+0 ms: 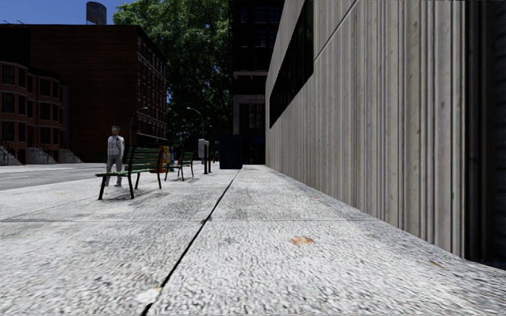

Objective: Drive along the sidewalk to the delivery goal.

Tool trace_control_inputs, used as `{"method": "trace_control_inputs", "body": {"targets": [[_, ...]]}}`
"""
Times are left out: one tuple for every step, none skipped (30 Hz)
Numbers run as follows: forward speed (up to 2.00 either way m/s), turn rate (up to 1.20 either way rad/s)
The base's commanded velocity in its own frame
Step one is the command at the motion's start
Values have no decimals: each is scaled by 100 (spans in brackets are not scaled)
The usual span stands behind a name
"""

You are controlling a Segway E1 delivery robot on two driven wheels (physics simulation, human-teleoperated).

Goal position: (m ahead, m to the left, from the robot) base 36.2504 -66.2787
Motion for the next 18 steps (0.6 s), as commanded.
{"method": "trace_control_inputs", "body": {"targets": [[200,0],[200,0],[200,0],[200,0],[200,0],[200,0],[200,0],[200,0],[200,0],[200,0],[200,0],[200,0],[200,0],[200,0],[200,0],[200,0],[200,0],[200,0]]}}
